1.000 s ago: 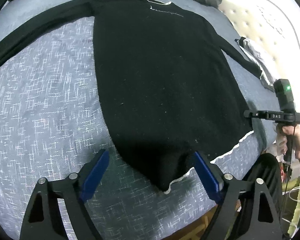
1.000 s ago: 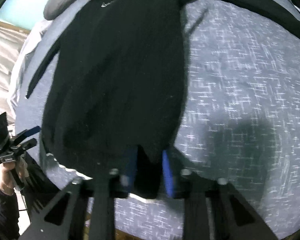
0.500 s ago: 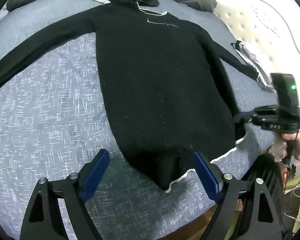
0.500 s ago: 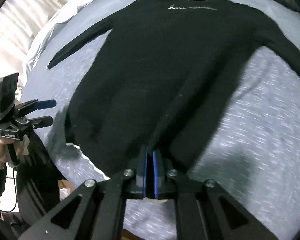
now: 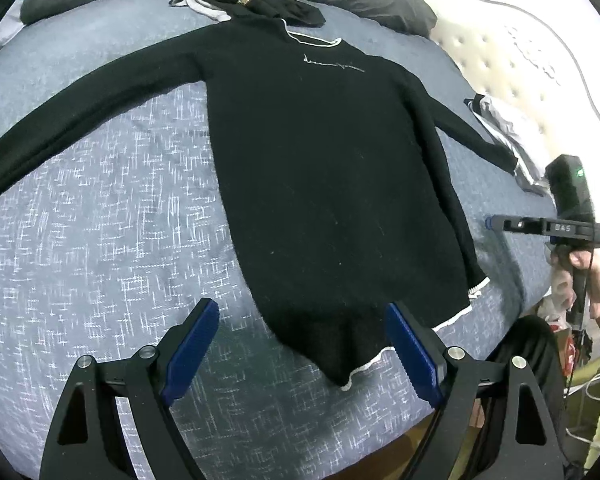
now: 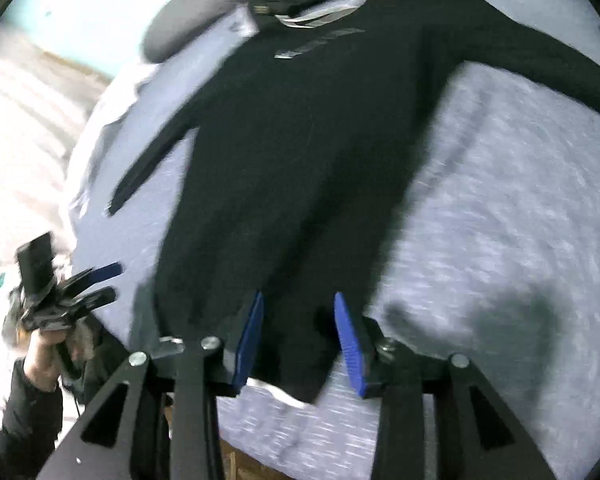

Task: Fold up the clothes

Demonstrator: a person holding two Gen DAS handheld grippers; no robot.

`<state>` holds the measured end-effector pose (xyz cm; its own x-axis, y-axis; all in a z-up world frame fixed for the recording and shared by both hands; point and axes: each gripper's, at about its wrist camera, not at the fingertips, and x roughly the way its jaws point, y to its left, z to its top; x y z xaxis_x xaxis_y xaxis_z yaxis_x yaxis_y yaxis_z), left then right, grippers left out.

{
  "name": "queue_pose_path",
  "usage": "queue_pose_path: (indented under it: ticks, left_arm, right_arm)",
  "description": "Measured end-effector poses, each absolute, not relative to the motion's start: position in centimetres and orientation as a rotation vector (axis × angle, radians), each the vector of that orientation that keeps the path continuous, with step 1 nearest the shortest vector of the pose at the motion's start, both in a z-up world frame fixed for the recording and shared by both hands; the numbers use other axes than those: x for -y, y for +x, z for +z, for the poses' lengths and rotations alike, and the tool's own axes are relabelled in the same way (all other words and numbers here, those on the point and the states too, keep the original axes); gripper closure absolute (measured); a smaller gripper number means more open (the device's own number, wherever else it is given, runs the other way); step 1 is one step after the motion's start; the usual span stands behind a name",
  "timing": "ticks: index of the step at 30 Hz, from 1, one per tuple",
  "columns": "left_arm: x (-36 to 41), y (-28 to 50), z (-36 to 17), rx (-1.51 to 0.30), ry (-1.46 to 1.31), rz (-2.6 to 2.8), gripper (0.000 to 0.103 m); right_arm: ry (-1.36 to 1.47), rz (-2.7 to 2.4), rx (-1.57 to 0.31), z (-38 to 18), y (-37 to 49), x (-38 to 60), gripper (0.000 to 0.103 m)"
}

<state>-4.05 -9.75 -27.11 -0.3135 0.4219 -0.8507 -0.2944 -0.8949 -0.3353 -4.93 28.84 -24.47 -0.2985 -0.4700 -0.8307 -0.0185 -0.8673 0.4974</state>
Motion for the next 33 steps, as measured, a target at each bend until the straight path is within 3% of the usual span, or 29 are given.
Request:
queue_pose_path:
  ticks: [4, 11, 13, 16, 33]
  left_arm:
    - [9.8, -4.2, -26.8, 0.172, -1.494, 2.236, 0.015]
    - [10.1, -4.2, -26.0, 0.18, -1.48, 2.252, 0.015]
    - [10.4, -4.2, -25.7, 0.184, -1.475, 2.258, 0.015]
    - [10.8, -4.2, -25.5, 0.182, -1.471, 2.263, 0.015]
    - [9.1, -4.7, -27.5, 0.173, -1.52, 2.219, 0.014]
  right_arm:
    - [1.731, -2.153, 0.68, -26.3, -4.4, -28.8, 0.065]
    - [1.827, -2.127, 0.613, -28.7, -4.2, -26.1, 0.066]
    - [1.832, -2.135, 0.6, -28.8, -4.0, -26.1, 0.085]
    - [1.805, -2.158, 0.554, -28.0, -3.7, -26.4, 0.095]
    - [1.831, -2.237, 0.562, -25.4, -1.1, -32.5, 0.1]
